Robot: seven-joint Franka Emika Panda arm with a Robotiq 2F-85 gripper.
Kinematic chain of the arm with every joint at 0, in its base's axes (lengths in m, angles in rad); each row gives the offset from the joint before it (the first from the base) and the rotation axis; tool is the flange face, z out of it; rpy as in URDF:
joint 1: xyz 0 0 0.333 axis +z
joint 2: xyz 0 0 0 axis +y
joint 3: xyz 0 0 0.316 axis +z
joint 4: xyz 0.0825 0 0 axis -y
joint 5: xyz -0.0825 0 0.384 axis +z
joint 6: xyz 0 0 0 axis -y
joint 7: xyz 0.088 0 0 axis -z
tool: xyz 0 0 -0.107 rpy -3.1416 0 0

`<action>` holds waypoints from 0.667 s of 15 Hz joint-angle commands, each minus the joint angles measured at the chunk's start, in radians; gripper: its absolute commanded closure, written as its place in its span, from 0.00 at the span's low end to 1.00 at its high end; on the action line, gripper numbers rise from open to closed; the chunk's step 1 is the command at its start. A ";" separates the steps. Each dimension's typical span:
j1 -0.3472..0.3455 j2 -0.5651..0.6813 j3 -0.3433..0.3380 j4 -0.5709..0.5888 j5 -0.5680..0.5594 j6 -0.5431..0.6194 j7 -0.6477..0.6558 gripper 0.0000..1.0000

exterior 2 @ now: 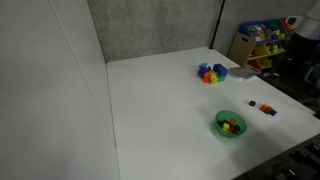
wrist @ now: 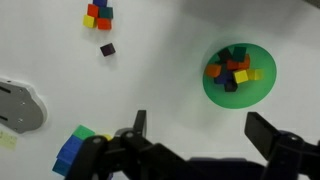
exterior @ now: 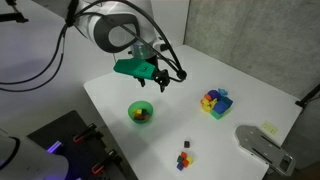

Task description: Put the small orange block in the green bowl

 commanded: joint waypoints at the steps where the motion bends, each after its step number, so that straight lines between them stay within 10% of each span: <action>1: 0.041 -0.101 -0.026 -0.007 0.032 -0.117 0.035 0.00; 10: 0.039 -0.188 -0.023 0.046 0.121 -0.460 0.311 0.00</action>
